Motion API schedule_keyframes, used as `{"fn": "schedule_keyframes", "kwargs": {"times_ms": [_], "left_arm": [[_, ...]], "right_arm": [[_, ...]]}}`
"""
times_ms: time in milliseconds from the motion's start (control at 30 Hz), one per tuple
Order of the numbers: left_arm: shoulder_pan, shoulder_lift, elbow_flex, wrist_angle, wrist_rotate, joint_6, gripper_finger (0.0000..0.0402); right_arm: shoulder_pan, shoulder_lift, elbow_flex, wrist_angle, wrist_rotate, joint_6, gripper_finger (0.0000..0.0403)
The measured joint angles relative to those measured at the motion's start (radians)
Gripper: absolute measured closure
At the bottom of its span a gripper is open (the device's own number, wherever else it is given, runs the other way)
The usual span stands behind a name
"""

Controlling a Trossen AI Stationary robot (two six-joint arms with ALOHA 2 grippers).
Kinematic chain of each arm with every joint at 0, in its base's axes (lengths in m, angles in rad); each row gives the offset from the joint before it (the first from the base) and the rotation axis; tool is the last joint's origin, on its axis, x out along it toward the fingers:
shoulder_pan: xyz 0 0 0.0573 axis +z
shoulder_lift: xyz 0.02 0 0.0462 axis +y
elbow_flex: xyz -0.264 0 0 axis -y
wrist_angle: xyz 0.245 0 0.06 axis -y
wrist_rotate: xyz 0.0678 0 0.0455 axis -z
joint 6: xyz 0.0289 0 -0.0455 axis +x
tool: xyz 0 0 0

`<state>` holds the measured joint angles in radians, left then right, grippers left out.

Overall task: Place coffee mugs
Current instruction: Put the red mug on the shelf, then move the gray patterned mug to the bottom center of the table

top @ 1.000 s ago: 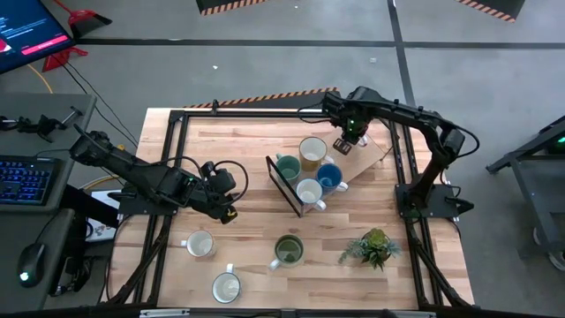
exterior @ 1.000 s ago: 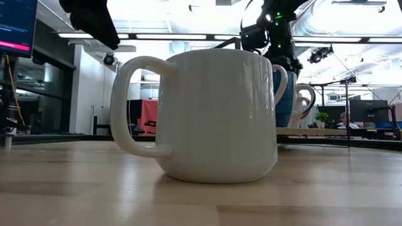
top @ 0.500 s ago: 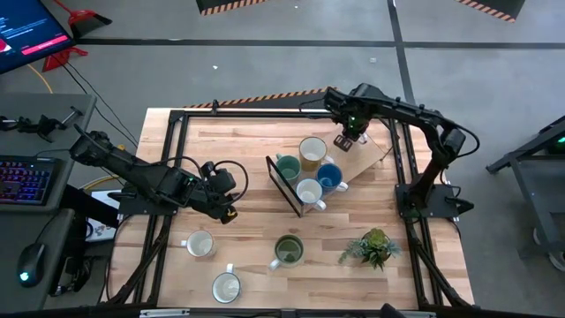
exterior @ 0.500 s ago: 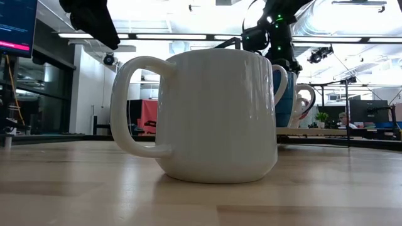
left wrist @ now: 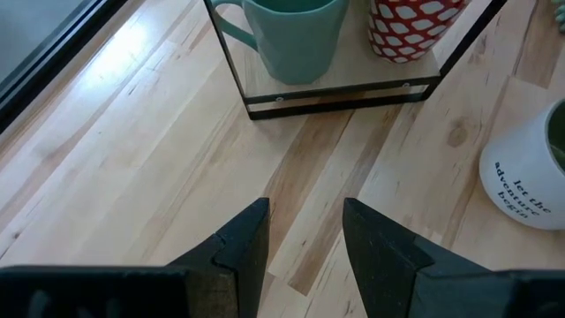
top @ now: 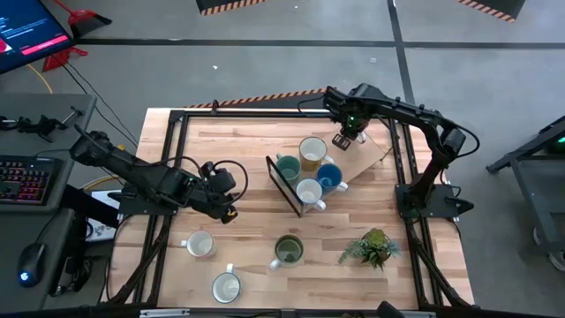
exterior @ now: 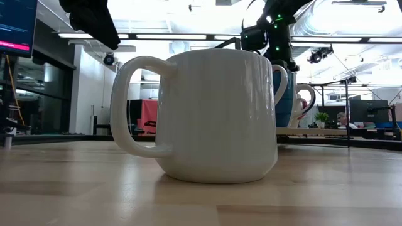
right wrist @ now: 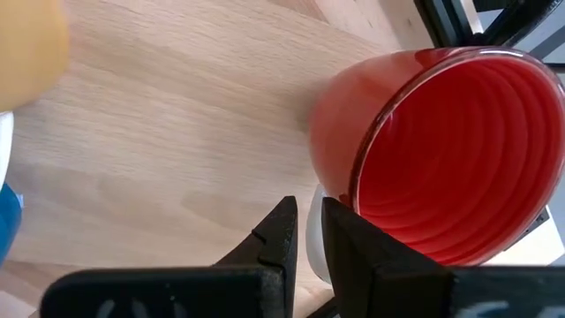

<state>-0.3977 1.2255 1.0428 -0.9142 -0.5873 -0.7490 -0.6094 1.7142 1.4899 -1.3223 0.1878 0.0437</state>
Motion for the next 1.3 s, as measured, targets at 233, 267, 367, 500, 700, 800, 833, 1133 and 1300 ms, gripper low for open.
{"fn": "schedule_keyframes", "kwargs": {"times_ms": [233,267,367,500,700,800,833,1133,1300], "left_arm": [[0.0,0.0,0.0,0.0,0.002,-0.009,0.0266],[0.0,0.0,0.0,0.0,0.004,-0.009,0.0266],[0.0,0.0,0.0,0.0,0.005,-0.008,0.0266],[0.0,0.0,0.0,0.0,0.006,-0.003,0.0266],[0.0,0.0,0.0,-0.001,0.007,0.01,0.0266],[0.0,0.0,0.0,0.0,0.009,0.01,0.0266],[0.0,0.0,0.0,0.0,0.009,0.009,0.0266],[0.0,0.0,0.0,-0.001,0.009,0.01,0.0266],[0.0,0.0,0.0,-0.001,0.009,0.011,0.0266]], "right_arm": [[0.007,0.0,0.0,-0.003,-0.083,-0.016,0.0359],[0.013,0.0,0.0,-0.01,-0.102,-0.025,0.0359],[0.04,0.0,0.007,-0.077,-0.116,-0.044,0.0359],[0.081,-0.001,0.052,-0.189,-0.123,-0.044,0.0359],[0.166,-0.048,0.128,-0.244,-0.189,0.019,0.0359],[0.216,-0.113,0.138,-0.251,-0.225,0.062,0.0359],[0.238,-0.135,0.137,-0.248,-0.224,0.083,0.0359],[0.493,-0.44,0.037,-0.248,-0.223,0.278,0.0359],[0.642,-0.624,-0.091,-0.213,-0.18,0.511,0.0359]]}}
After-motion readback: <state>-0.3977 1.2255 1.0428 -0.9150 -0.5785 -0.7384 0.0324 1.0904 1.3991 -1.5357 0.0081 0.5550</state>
